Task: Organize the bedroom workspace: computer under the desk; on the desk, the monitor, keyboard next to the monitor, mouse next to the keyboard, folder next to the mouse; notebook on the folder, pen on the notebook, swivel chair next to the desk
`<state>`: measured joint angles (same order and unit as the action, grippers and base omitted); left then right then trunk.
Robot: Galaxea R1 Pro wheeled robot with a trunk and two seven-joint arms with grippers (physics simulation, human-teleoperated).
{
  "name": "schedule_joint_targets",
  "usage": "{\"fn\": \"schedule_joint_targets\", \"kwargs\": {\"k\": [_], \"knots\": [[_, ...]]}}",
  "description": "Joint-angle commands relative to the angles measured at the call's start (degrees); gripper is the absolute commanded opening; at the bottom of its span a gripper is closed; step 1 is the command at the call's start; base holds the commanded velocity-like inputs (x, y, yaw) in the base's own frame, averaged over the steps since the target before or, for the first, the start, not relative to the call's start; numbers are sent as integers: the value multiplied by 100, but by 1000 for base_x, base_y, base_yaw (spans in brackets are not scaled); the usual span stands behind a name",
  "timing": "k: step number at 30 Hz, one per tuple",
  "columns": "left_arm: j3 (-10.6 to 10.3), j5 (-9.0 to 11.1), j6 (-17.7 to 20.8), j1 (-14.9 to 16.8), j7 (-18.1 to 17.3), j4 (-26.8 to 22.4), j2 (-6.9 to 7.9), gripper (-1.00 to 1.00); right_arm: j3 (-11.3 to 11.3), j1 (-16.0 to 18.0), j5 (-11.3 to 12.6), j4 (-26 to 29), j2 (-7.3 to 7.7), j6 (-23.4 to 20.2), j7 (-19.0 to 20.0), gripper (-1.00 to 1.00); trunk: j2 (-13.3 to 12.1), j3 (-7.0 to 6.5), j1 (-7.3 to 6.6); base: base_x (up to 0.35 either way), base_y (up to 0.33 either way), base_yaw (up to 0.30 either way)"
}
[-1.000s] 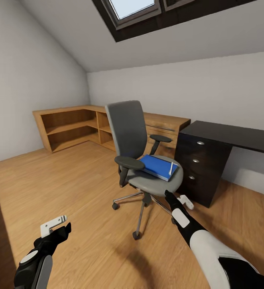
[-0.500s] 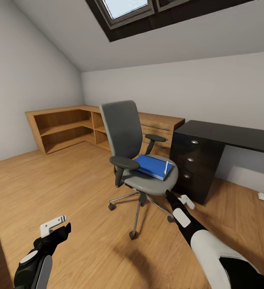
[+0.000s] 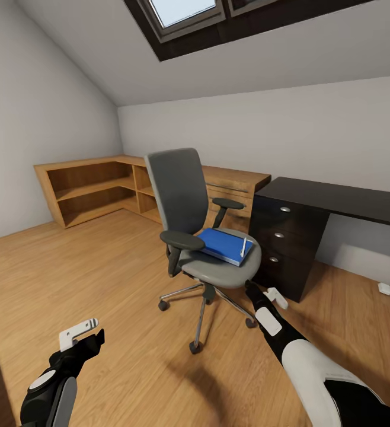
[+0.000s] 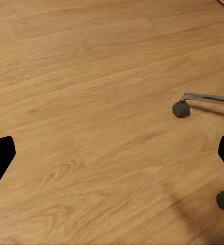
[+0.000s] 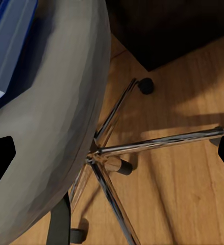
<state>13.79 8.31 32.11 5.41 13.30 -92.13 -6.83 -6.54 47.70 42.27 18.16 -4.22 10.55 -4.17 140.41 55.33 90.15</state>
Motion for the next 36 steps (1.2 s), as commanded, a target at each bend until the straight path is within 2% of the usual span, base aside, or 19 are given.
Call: {"fn": "schedule_joint_targets", "kwargs": {"k": [1,10,11,20,21,28,36], "knots": [[2,60,22,4,40,-7,-3,100,-5,3,45,3,-2,17,-5,100,2,6,-1,0,0,-1],[2,57,19,4,41,-7,-3,100,-5,3,43,5,11,14,-2,100,2,6,-1,0,0,0],[7,57,21,4,41,-7,-3,100,-6,3,42,4,104,17,9,100,2,6,-1,0,0,0],[-5,58,16,4,41,-7,-3,100,-20,3,82,2,272,-10,-3,100,2,6,-1,96,0,0],[-7,61,15,4,41,-7,-3,100,-22,3,180,2,332,-18,-6,100,2,6,-1,276,0,0],[-13,62,17,4,41,-7,-3,100,-23,3,373,4,375,-76,-11,100,2,6,-1,138,0,0],[-24,65,15,4,37,-7,-3,100,-23,3,402,11,381,-382,0,100,2,6,-1,226,0,0]]}}
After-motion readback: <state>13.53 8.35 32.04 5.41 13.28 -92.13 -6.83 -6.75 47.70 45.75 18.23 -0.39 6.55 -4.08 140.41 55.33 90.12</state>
